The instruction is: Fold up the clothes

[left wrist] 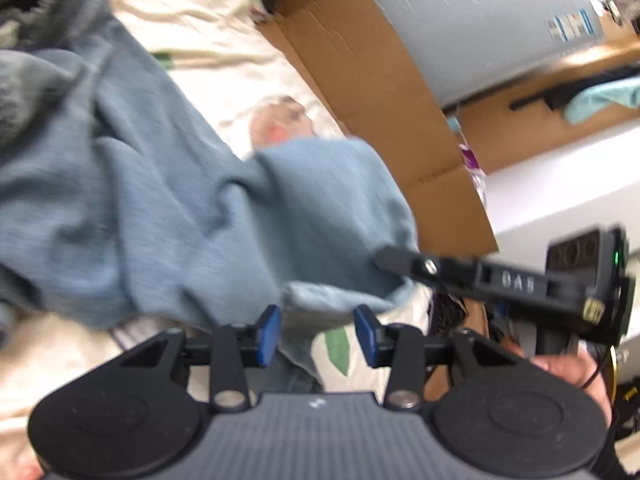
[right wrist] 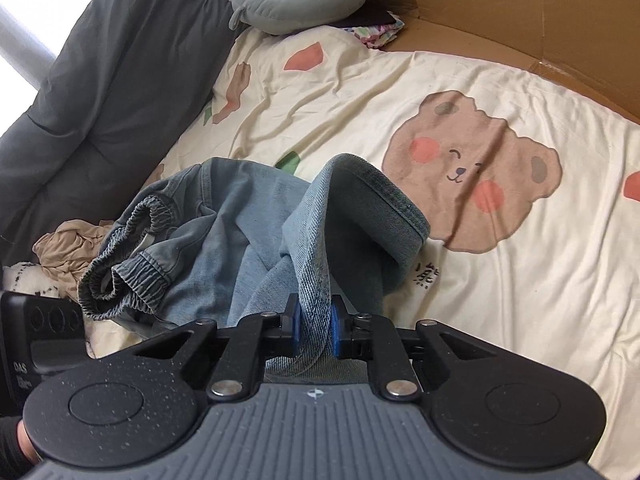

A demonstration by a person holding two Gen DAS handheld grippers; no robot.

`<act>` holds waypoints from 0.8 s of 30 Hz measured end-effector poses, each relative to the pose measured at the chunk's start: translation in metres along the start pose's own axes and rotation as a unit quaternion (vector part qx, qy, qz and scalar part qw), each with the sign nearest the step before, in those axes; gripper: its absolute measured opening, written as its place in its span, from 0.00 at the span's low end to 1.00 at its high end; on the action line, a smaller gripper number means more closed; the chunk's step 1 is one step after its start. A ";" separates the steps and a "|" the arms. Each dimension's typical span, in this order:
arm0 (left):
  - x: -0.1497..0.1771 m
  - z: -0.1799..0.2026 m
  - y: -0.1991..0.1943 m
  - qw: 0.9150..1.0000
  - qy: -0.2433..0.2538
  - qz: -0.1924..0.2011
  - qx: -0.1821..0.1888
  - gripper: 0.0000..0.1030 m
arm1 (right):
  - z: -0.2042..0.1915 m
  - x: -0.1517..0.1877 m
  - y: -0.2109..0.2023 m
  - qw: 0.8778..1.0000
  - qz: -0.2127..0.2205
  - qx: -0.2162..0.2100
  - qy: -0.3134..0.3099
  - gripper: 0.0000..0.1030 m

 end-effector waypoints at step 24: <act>-0.046 -0.038 -0.125 0.969 0.003 0.132 -0.211 0.67 | 0.073 0.019 -0.078 0.992 0.039 0.111 -0.038 0.10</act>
Point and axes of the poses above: each gripper's, at about its wrist camera, not at the fingertips, and y roughly the way its jaws point, z to its right, x to its underside, the point moved 6 cm from there along y, roughly the way its jaws point, and after that the axes turned 4 degrees about y, right-handed, at the moved point
